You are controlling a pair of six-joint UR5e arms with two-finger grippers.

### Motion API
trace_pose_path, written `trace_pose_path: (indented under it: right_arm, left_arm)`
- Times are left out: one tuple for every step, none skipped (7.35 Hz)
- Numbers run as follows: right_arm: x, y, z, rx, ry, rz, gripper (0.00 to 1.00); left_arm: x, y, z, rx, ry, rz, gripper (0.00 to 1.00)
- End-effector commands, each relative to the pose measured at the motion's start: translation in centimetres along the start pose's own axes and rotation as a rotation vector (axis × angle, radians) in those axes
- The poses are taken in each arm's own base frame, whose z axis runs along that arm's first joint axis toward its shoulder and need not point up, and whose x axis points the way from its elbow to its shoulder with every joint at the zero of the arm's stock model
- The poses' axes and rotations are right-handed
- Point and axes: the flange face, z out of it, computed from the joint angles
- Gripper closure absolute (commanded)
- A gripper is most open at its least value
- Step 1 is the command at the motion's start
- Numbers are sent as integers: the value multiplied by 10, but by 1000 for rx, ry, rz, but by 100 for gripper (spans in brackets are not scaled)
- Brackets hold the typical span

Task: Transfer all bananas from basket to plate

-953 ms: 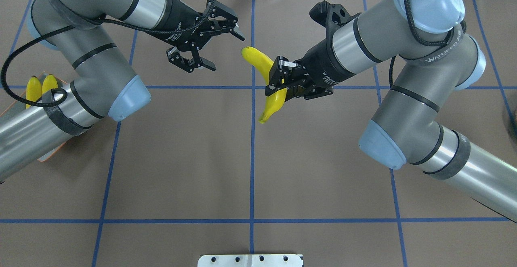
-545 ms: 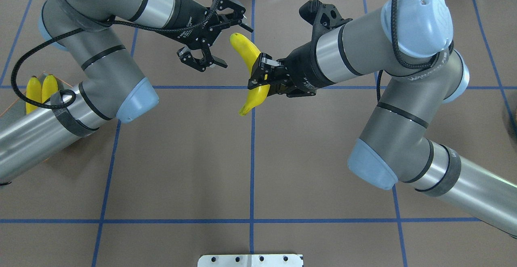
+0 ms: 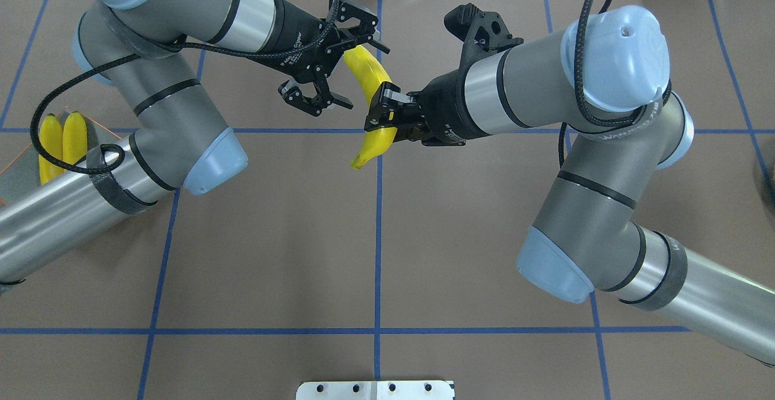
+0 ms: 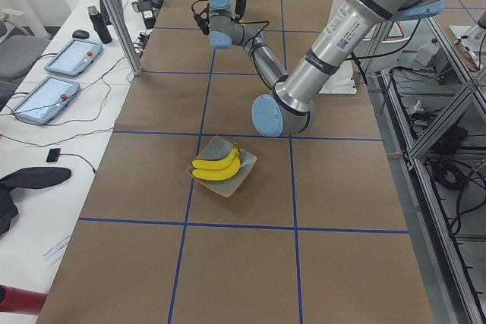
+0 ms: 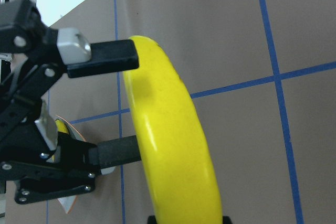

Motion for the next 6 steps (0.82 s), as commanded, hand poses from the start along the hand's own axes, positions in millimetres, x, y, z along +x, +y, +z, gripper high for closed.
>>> trace_pose_path:
  right_arm:
    - [-2,6,-3,6,-9,-5,100]
    - [-4,8,-8,6,-19,-9,100]
    - [-6,8,-11,10,-23,-11,100]
    - [-5,8,-10,13,-21,-10,100]
    - [-4,8,-9,32,-17,-12,100]
    - [-4,13,-9,48,-18,-16,100]
  left_arm:
    - [3,4,2,15,16,2,6]
    - [3,4,2,15,16,2,7]
    - [2,4,3,14,14,3,9]
    - [0,5,5,12,9,-1,15]
    - [0,5,5,11,10,-1,17]
    - [1,6,4,10,13,1,17]
